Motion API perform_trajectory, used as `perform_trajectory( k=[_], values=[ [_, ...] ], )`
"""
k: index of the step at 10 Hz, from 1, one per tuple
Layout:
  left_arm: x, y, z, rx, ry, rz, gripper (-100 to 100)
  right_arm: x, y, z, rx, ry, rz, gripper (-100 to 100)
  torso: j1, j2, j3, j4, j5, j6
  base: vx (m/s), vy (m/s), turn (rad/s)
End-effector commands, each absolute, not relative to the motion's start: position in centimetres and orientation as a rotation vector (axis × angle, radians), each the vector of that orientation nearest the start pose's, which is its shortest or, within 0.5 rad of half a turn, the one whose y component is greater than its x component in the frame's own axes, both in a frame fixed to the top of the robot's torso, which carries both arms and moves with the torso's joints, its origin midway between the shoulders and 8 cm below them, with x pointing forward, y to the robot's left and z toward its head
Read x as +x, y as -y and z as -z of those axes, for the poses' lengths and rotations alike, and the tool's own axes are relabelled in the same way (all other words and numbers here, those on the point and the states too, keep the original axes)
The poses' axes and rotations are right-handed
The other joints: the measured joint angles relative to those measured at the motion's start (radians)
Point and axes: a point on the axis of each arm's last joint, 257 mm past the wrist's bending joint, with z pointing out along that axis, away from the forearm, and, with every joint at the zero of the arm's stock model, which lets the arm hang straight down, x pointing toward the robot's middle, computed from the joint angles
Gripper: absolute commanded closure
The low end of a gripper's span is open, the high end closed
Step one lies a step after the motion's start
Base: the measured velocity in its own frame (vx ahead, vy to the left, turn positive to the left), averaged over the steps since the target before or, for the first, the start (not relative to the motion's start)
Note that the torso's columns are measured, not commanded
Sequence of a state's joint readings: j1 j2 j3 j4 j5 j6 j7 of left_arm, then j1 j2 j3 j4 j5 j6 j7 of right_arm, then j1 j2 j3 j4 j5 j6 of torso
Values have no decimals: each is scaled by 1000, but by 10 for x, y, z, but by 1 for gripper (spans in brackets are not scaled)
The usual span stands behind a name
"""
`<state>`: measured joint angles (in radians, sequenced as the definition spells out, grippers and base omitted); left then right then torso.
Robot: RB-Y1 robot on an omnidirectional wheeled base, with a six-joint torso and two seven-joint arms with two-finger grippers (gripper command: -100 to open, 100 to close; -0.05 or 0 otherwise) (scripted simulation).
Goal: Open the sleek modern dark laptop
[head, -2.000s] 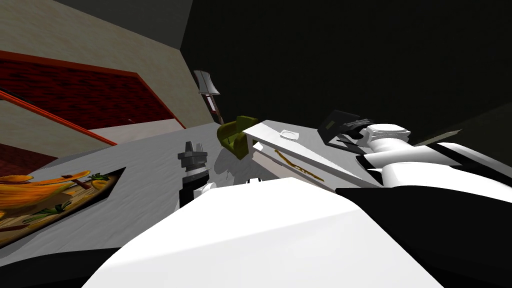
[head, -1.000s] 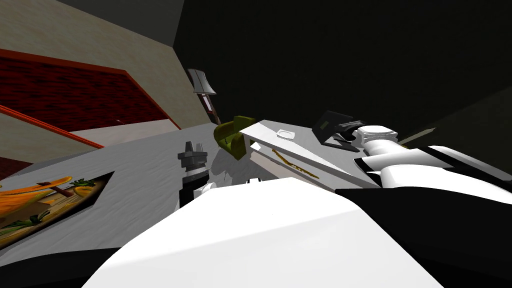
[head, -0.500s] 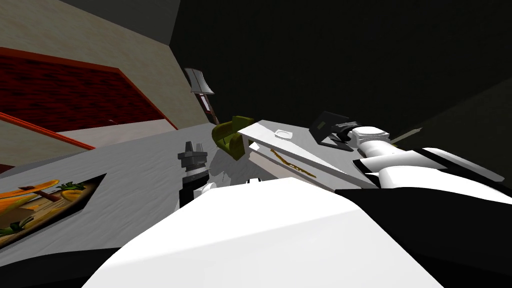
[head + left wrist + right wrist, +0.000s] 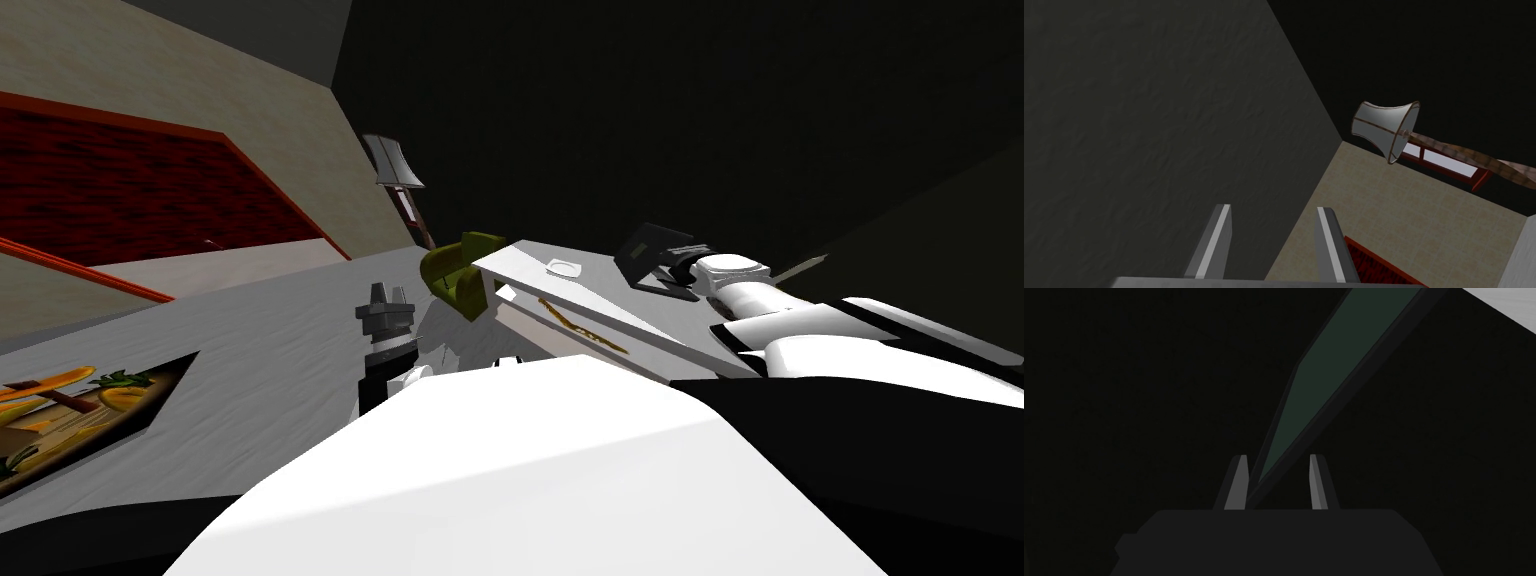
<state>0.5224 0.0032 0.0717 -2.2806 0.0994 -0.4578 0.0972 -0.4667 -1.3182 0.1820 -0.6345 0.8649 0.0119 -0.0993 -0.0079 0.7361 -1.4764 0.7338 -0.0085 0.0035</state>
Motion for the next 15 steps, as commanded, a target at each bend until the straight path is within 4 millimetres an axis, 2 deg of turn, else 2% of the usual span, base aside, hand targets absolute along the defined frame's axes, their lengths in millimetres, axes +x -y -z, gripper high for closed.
perform_trajectory(
  k=[1, 7, 8, 9, 10, 11, 12, 15],
  values=[
    [341, -318, -11, -792, -557, 1360, 0, 473, 828, -12, 255, -1627, 856, 100, -1, 0, 0, 0, -1, 0, -7, -15, -7],
    [341, -318, -11, -792, -557, 1360, 0, 487, 807, 5, 312, -1600, 748, 100, -2, -2, -1, -2, -3, 0, -4, -35, -45],
    [341, -318, -11, -792, -557, 1360, 0, 487, 807, 5, 332, -1593, 729, 100, -2, -1, 0, -3, -4, 1, -6, -31, -42],
    [341, -318, -11, -792, -557, 1360, 0, 486, 808, -7, 326, -1574, 744, 100, -4, -2, -1, -3, -4, 0, 0, 0, 0],
    [341, -318, -11, -792, -557, 1360, 0, 495, 799, 1, 352, -1560, 703, 100, -2, -3, -2, -2, -1, -2, -24, -46, -33],
    [341, -318, -11, -792, -557, 1360, 0, 495, 799, 1, 352, -1560, 703, 100, -1, -3, -2, -2, 0, -3, -30, -52, -4],
    [341, -318, -11, -792, -557, 1360, 0, 502, 790, 11, 377, -1552, 668, 100, -1, -3, -2, -2, -1, -3, -29, -74, -22],
    [341, -318, -11, -792, -557, 1360, 0, 502, 790, 11, 377, -1552, 668, 100, 2, -4, -2, -3, -2, -3, -19, -30, -3]
  ],
)
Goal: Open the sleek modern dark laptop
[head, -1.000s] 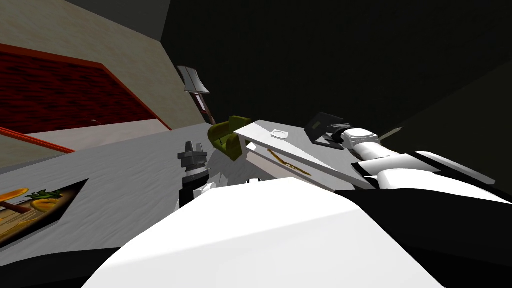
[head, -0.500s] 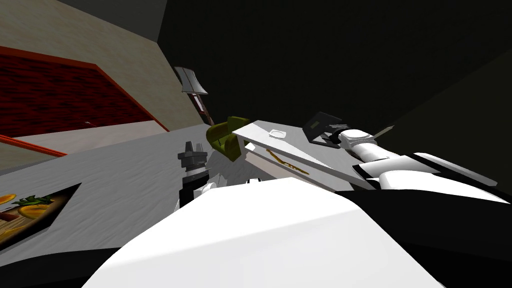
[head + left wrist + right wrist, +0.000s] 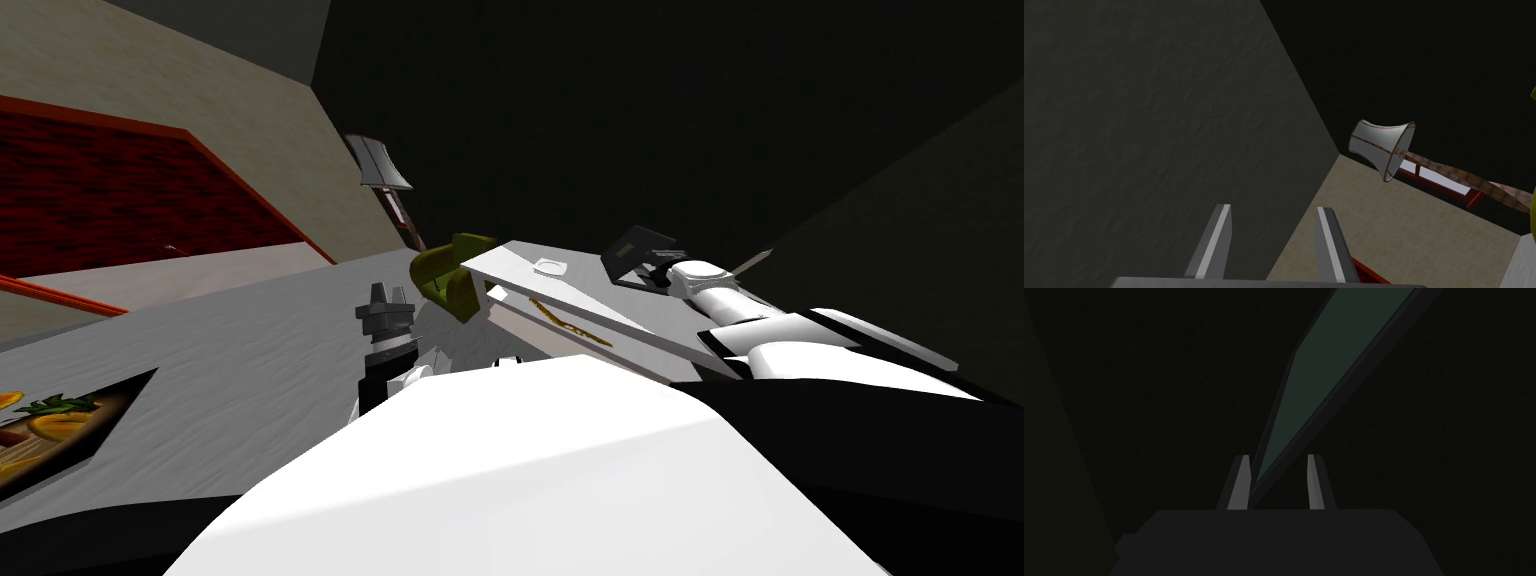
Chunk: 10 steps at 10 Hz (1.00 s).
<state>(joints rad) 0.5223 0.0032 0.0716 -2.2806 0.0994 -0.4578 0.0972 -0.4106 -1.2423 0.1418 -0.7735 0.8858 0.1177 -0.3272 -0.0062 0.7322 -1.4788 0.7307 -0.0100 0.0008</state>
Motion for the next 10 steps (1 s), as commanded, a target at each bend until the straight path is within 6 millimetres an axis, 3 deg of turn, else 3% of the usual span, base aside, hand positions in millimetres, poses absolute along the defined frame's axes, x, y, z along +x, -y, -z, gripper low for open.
perform_trajectory(
  k=[1, 3, 5, 9, 10],
  values=[
    [341, -318, -11, -792, -557, 1360, 0, 510, 781, 21, 401, -1544, 633, 100, 1, -1, 0, -1, 1, 0, -26, -42, -29],
    [341, -318, -11, -792, -557, 1360, 0, 507, 784, 12, 397, -1528, 650, 100, -3, 0, 0, -1, -2, -1, -23, -34, -8],
    [341, -318, -11, -792, -557, 1360, 0, 510, 781, 21, 401, -1544, 633, 100, 0, -1, -1, 0, 1, -1, -2, -2, -6],
    [341, -318, -11, -792, -557, 1360, 0, 510, 781, 21, 401, -1544, 633, 100, 0, -2, -2, -1, 0, -4, 0, 2, -3],
    [341, -318, -11, -792, -557, 1360, 0, 516, 772, 30, 426, -1534, 600, 100, 0, -2, -1, -1, 0, -4, -18, -45, -28]
  ],
)
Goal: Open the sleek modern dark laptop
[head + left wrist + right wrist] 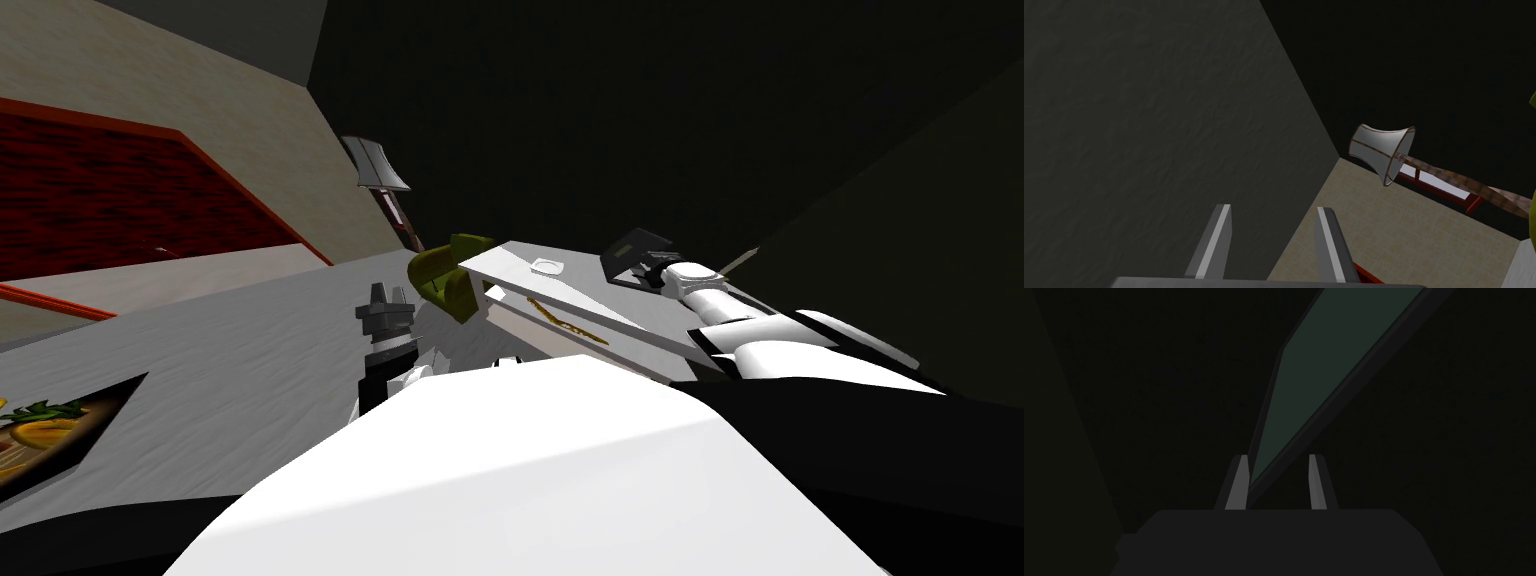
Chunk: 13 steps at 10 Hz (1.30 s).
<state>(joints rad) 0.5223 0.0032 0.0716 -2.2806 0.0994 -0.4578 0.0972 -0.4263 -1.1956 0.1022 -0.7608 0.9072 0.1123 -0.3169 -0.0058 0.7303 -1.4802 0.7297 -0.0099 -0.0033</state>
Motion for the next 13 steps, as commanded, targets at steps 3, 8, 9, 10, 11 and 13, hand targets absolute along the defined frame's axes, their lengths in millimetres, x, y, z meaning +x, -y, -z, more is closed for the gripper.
perform_trajectory(
  k=[3, 8, 9, 10, 11, 13],
  values=[
    [341, -318, -11, -792, -557, 1360, 0, 529, 753, 49, 479, -1518, 533, 100, -7, -1, 0, -3, -7, 2, -45, -85, -18],
    [341, -318, -11, -792, -557, 1360, 0, 535, 743, 60, 508, -1511, 498, 100, -5, -2, -1, -4, -5, 1, -23, -32, -14],
    [341, -318, -11, -792, -557, 1360, 0, 535, 743, 60, 507, -1511, 499, 100, -6, -3, -2, -4, -4, 1, -20, -12, 4],
    [341, -318, -11, -792, -557, 1360, 0, 540, 735, 67, 534, -1501, 469, 100, -4, -5, -3, -3, -2, 1, -27, -55, -37],
    [341, -318, -11, -792, -557, 1360, 0, 541, 734, 69, 535, -1503, 466, 100, -5, -5, -3, -5, -4, 0, -23, -60, -4],
    [341, -318, -11, -792, -557, 1360, 0, 545, 726, 75, 570, -1490, 432, 100, -3, -3, -2, -5, -6, -1, -34, -63, -20]
  ],
)
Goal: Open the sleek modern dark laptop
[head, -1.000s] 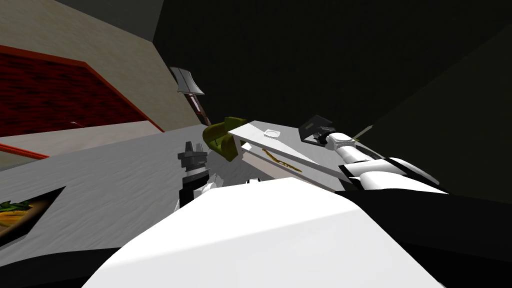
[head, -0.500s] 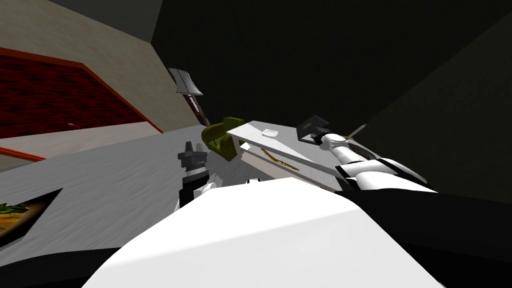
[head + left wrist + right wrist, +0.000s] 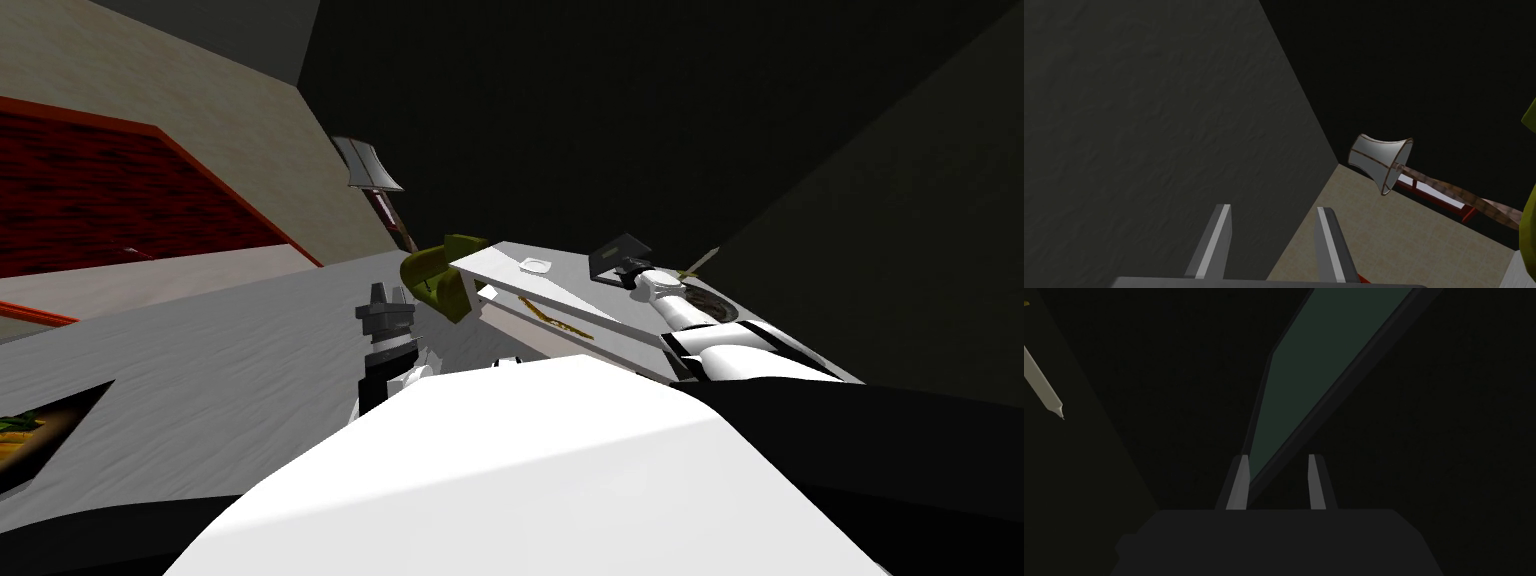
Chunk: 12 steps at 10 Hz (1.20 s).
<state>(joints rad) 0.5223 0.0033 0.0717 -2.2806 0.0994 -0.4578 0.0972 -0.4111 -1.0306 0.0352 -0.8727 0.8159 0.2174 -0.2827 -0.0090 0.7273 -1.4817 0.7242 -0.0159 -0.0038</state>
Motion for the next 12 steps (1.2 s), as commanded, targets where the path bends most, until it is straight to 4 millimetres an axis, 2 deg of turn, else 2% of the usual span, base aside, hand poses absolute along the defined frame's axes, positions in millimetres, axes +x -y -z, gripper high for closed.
perform_trajectory(
  k=[1, 5, 6, 8, 9, 10, 11, 12],
  values=[
    [341, -318, -11, -792, -557, 1360, 0, 546, 724, 78, 564, -1495, 434, 100, -1, -2, -1, 0, 1, 1, -24, -14, 8],
    [341, -318, -11, -792, -557, 1360, 0, 546, 724, 78, 564, -1495, 434, 100, 5, -3, -3, 2, 8, -3, -1, 3, -8],
    [341, -318, -11, -792, -557, 1360, 0, 551, 714, 87, 594, -1487, 402, 100, 4, -4, -4, 2, 8, -3, -23, -31, -29],
    [341, -318, -11, -792, -557, 1360, 0, 551, 714, 87, 594, -1487, 402, 100, -2, -3, -2, 2, 4, -3, -24, -38, 1],
    [341, -318, -11, -792, -557, 1360, 0, 552, 720, 71, 597, -1465, 405, 100, 0, -3, -3, 2, 5, -2, -16, -6, -15],
    [341, -318, -11, -792, -557, 1360, 0, 558, 702, 85, 602, -1466, 348, 100, 2, -3, -3, 4, 8, 0, 36, -20, -145],
    [341, -318, -11, -792, -557, 1360, 0, 558, 702, 85, 602, -1466, 348, 100, 1, -4, -3, 4, 8, 2, 53, -22, -108],
    [341, -318, -11, -792, -557, 1360, 0, 561, 686, 100, 609, -1470, 299, 100, 0, -3, -3, 5, 8, -1, 78, -43, -146]
  ],
)
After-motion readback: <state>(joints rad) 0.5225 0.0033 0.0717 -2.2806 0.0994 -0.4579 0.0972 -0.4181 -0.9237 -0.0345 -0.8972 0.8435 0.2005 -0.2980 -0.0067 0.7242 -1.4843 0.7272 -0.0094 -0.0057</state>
